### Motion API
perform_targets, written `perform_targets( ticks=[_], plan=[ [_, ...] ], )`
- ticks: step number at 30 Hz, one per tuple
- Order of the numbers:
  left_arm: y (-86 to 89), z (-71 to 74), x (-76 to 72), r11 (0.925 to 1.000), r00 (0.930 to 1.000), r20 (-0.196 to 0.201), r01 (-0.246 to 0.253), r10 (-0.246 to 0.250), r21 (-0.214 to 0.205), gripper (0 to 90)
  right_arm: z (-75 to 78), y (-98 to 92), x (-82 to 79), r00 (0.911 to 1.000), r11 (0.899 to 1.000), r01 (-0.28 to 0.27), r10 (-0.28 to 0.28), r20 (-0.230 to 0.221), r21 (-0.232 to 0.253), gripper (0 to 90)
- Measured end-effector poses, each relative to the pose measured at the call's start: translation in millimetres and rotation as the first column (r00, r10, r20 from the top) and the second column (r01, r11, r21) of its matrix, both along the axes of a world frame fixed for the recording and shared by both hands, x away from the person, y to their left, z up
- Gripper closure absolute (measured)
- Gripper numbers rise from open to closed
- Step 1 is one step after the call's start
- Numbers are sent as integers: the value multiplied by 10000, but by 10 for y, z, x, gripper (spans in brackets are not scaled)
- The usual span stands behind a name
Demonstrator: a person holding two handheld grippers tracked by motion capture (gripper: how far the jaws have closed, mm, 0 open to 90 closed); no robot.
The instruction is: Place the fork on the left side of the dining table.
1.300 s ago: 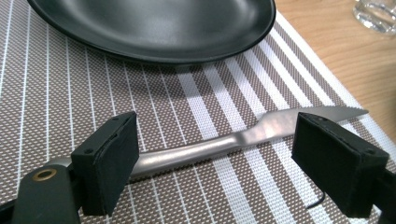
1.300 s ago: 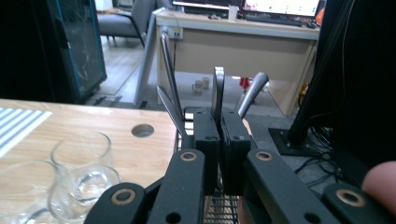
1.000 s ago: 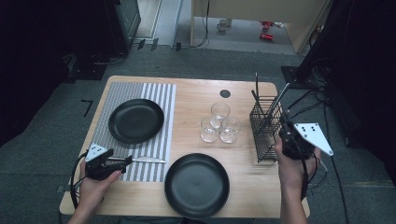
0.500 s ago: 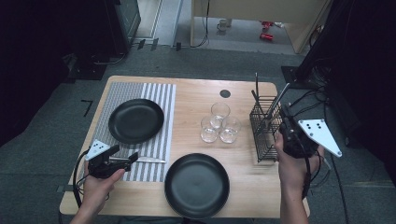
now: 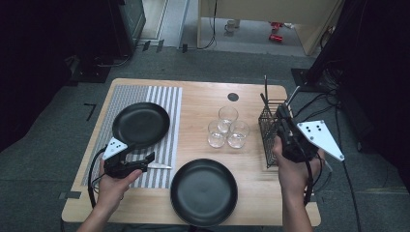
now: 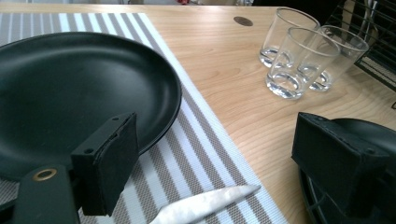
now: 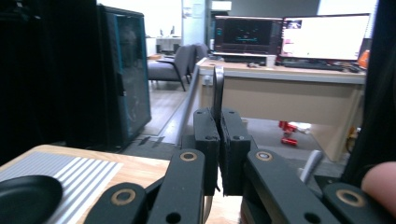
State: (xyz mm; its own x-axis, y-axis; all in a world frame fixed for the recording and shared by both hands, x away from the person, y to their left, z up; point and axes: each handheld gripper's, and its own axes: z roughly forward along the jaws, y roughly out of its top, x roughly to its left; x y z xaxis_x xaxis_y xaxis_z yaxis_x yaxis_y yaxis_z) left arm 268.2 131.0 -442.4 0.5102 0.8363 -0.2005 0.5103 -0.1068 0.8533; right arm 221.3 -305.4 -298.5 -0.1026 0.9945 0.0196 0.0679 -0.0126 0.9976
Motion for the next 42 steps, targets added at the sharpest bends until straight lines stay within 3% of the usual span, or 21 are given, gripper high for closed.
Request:
perform_targets(
  ticks=[11,24,34,42],
  plan=[
    [-313,33,79,9988,9987,142,483,-482,-5,151,-15,340,80,9971,9969,-761,760,49,190,889],
    [-555,42,140,9967,9965,185,810,-810,-9,151,-30,689,156,9894,9889,-1454,1453,52,313,888],
    [-765,87,190,9963,9954,433,854,-856,61,151,-43,910,174,9811,9805,-1936,1937,15,336,889],
    [-968,127,186,9917,9896,641,1284,-1287,81,150,-78,1106,194,9720,9712,-2344,2348,-45,423,889]
  ],
)
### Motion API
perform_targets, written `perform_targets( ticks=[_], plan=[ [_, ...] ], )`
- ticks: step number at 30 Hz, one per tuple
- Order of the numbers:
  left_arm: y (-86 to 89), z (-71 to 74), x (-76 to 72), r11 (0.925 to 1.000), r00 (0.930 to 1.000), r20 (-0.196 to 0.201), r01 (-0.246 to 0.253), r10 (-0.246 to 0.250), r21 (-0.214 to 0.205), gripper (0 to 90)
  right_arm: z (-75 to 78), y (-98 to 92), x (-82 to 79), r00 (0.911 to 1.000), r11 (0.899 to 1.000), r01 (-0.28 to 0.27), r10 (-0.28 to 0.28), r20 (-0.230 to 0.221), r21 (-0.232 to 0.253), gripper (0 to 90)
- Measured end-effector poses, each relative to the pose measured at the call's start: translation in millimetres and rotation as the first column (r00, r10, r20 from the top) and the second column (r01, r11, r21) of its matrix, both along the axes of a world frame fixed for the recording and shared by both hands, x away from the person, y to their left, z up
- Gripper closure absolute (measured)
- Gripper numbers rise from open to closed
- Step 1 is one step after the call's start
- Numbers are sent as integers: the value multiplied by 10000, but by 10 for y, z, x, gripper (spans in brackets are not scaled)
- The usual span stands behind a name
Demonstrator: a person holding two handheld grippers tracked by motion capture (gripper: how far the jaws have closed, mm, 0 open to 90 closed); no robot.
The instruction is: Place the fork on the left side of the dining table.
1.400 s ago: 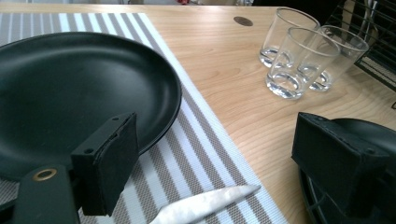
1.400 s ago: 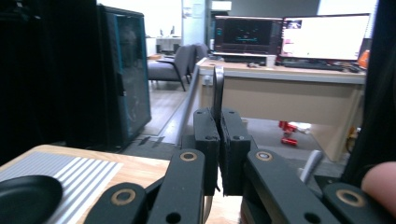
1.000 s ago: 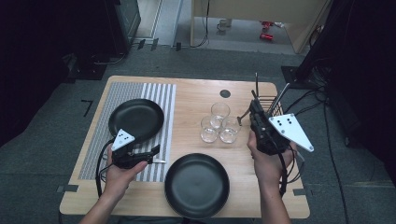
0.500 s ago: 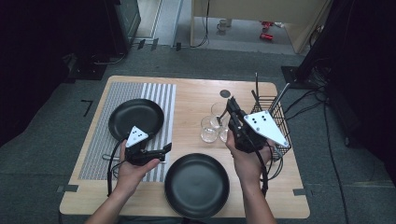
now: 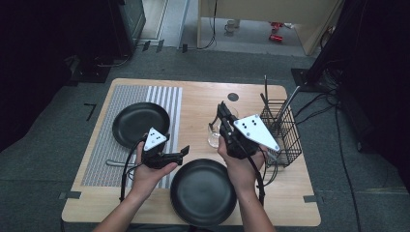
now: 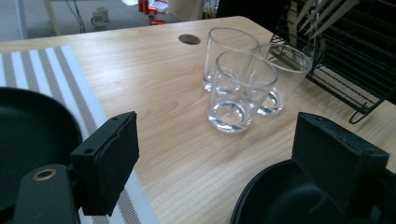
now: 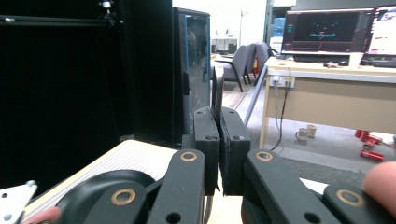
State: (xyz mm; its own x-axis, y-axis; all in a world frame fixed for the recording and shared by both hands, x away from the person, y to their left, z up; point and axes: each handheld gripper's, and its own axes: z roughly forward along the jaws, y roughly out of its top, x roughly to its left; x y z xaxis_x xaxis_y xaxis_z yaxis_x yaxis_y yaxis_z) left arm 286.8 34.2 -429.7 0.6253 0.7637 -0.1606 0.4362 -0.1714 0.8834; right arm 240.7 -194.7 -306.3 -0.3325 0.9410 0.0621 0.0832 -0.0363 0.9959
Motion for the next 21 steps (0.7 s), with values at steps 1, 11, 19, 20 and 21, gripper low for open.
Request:
perform_targets(
  ticks=[1,11,19,20,21],
  plan=[
    [-25,4,3,10000,10000,26,34,-34,-8,150,-7,21,2,10000,10000,-45,45,-23,7,889],
    [-251,9,93,9995,9998,116,163,-160,-256,151,-63,183,28,9992,9995,-329,329,-213,-1,889],
    [-364,20,105,9994,9994,287,190,-182,-283,174,-89,232,8,9988,9990,-429,432,-217,149,889],
    [-364,20,105,9994,9994,287,190,-182,-283,194,-93,238,6,9988,9989,-430,434,-231,175,889],
    [-389,15,109,9995,9991,349,229,-220,-237,206,-99,243,7,9987,9988,-444,449,-240,204,889]
  ],
)
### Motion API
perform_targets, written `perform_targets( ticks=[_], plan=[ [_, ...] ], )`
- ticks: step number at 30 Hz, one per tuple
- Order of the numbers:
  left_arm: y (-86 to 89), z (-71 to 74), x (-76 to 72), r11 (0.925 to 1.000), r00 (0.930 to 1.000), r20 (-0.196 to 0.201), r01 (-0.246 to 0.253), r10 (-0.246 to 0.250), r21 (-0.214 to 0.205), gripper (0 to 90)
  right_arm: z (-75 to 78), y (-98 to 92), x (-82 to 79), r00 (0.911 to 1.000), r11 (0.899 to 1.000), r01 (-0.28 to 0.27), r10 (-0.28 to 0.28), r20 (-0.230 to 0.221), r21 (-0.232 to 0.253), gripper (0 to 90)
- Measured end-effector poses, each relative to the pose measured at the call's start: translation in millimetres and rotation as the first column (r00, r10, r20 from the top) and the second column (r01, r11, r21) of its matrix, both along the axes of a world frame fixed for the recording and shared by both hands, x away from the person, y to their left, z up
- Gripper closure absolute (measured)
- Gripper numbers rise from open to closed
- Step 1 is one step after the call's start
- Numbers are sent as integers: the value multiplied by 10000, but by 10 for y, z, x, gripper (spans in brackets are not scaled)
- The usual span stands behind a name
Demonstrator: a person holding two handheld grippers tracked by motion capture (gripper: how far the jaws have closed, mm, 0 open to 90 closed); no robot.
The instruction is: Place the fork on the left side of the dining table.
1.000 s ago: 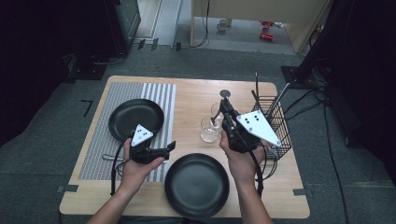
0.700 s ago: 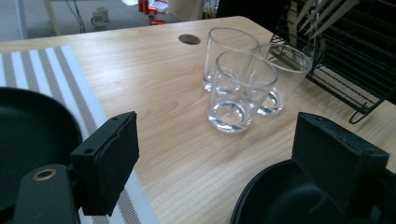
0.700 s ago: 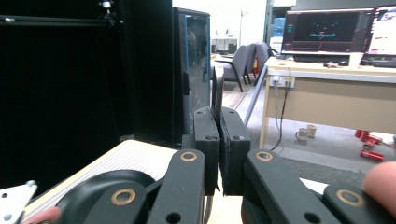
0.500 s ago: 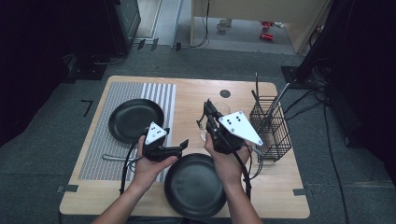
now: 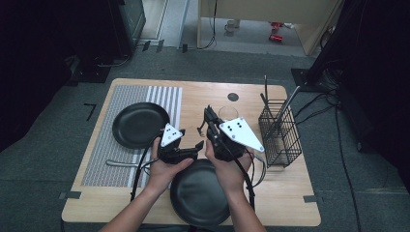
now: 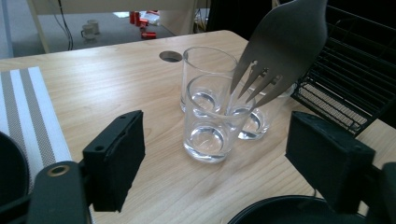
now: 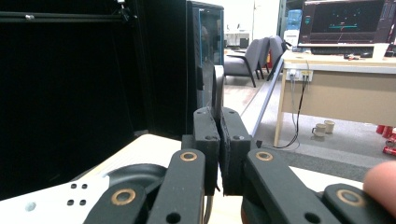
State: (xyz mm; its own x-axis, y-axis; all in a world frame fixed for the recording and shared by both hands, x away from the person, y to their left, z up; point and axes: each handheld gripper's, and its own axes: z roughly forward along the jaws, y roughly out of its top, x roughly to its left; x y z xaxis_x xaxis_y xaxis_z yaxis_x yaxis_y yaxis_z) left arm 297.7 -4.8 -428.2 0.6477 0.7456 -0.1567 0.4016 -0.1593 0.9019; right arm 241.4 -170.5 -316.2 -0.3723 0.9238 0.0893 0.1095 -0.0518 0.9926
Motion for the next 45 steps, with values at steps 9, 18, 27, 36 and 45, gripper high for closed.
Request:
perform_targets(
  ticks=[9,18,27,36,45],
  plan=[
    [-76,-16,15,9993,9998,-198,69,-76,-380,302,-22,49,-5,9999,9999,-108,109,-33,73,888],
    [-129,-47,20,9992,10000,-22,-49,49,-400,506,-47,117,-2,9999,10000,-40,39,-108,-37,889],
    [-142,-58,19,9982,9998,-79,163,-168,-578,639,-62,128,-11,9999,10000,48,-48,-114,2,888],
    [-153,-61,19,9978,9999,66,87,-82,-650,646,-76,121,-10,9998,9999,89,-87,-166,135,889],
    [-180,-57,2,9980,9997,234,16,-1,-638,626,-66,108,-21,9998,9997,78,-74,-163,250,889]
  ],
)
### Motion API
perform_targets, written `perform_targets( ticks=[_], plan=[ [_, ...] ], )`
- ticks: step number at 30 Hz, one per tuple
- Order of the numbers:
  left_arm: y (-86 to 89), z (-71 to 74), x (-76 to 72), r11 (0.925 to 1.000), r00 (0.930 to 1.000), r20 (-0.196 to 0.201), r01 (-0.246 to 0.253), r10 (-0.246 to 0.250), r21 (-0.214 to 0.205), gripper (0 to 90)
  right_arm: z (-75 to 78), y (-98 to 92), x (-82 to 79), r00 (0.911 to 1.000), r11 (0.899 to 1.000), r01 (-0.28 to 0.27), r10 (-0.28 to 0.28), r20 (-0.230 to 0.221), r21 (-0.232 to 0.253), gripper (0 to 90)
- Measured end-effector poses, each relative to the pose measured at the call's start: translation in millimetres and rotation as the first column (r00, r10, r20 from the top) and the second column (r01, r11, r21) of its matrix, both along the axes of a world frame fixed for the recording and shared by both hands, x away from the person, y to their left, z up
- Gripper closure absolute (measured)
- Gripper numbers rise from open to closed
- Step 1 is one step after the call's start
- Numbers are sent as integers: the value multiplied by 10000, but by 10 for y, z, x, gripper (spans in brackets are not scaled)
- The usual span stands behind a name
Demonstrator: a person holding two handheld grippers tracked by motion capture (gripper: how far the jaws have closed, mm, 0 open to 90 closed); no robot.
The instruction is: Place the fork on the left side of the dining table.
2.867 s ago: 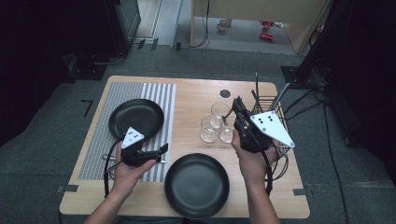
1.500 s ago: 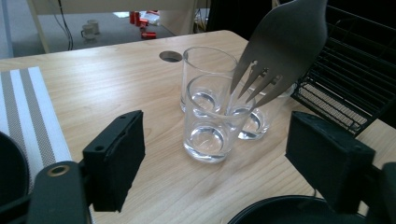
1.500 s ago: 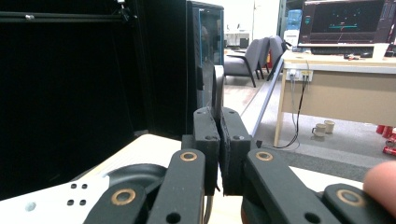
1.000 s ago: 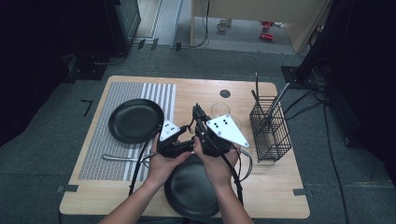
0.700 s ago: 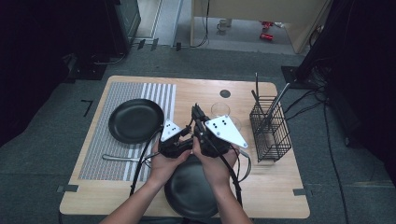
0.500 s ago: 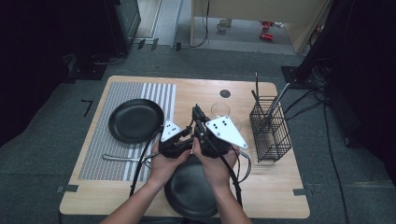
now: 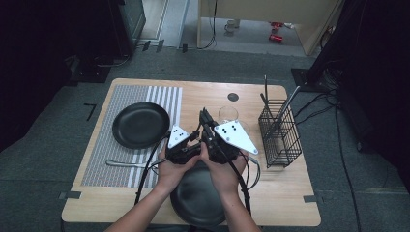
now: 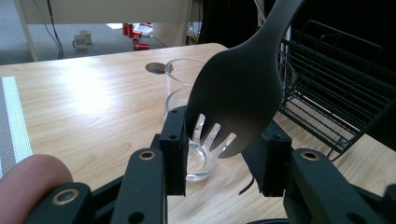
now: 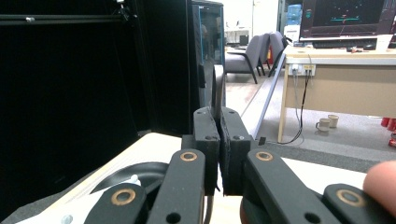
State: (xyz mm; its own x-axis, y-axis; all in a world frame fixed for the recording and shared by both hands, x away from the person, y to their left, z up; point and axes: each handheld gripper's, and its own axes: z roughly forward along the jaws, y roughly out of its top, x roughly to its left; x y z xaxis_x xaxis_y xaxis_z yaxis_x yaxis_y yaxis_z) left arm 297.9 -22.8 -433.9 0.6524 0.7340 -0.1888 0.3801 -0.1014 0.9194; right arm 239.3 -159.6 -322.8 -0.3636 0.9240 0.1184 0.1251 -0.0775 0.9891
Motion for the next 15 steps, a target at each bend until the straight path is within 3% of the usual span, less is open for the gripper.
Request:
perform_targets(
  ticks=[8,15],
  plan=[
    [17,11,-11,9987,9984,253,-500,502,-77,570,-27,-17,1,9999,10000,85,-85,-58,28,889],
    [3,42,-49,9981,9961,638,-615,617,-54,699,-57,-25,9,9998,9998,146,-144,-138,112,888]
  ],
)
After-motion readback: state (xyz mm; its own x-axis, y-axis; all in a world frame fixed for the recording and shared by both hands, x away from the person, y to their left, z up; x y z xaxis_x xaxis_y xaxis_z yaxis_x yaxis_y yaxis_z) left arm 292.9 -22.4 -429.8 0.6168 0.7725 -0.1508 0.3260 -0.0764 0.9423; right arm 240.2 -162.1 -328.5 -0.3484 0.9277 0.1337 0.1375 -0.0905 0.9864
